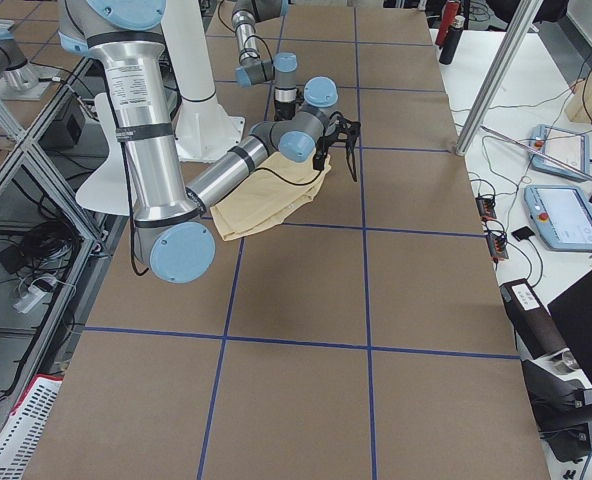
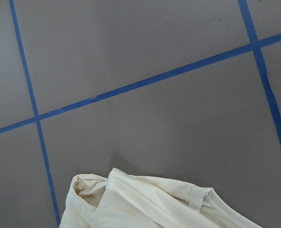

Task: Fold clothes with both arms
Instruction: 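Grasp the shirt's near corner with the left gripper while the right gripper withdraws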

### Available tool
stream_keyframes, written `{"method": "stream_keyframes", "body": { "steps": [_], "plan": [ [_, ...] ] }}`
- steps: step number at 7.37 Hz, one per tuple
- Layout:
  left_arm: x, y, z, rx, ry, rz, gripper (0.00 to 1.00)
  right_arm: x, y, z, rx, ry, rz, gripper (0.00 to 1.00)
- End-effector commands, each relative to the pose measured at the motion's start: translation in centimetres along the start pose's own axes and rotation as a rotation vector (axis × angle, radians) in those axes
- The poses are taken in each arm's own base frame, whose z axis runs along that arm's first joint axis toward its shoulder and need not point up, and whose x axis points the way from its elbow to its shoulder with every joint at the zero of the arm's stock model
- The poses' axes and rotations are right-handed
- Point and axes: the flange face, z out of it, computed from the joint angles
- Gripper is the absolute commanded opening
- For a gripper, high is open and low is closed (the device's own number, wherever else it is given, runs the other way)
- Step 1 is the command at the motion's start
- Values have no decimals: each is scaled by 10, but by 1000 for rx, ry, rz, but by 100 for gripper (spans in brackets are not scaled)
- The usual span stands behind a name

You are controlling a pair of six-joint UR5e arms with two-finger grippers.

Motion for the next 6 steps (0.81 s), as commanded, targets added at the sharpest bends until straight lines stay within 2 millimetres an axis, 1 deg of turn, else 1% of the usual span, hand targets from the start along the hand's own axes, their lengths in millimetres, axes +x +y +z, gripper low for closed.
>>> {"method": "stream_keyframes", "body": {
  "steps": [1, 2, 3, 5, 6],
  "plan": [
    [3, 2, -1, -3, 4, 2, 67, 1, 0, 0, -1, 1, 1, 100],
    [2, 2, -1, -3, 4, 2, 60, 1, -1, -1, 0, 0, 3, 100],
    [4, 3, -3, -5, 8, 3, 56, 1, -1, -1, 0, 0, 3, 100],
    [3, 2, -1, -3, 4, 2, 54, 2, -1, -1, 2, 2, 3, 100],
    [3, 3, -3, -5, 6, 3, 45, 2, -1, -1, 2, 2, 3, 100]
  ]
}}
